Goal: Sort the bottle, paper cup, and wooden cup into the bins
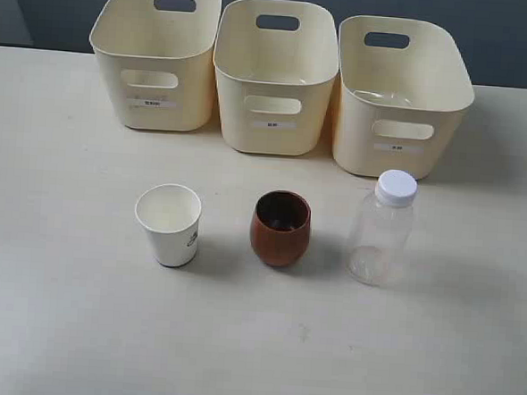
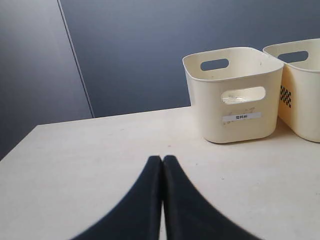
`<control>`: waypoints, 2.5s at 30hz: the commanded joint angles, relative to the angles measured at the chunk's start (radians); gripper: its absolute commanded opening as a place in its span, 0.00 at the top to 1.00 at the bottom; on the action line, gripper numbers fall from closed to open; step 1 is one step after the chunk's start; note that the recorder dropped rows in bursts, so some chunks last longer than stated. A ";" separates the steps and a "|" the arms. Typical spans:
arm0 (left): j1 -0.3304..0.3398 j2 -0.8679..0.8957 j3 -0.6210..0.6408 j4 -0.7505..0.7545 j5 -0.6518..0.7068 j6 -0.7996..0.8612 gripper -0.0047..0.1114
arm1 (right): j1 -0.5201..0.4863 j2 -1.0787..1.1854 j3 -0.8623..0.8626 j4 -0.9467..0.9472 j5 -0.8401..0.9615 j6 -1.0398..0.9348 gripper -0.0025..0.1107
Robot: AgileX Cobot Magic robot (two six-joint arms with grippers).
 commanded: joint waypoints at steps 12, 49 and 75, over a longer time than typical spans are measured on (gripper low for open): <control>0.000 -0.005 0.002 0.000 -0.007 -0.001 0.96 | -0.003 -0.007 0.001 -0.002 -0.006 -0.001 0.98; 0.000 -0.005 0.002 0.000 -0.007 -0.001 0.96 | -0.003 -0.007 0.001 0.634 -0.276 0.017 0.98; 0.000 -0.005 0.002 0.000 -0.007 -0.001 0.96 | -0.003 -0.007 -0.100 0.484 -0.391 0.028 0.98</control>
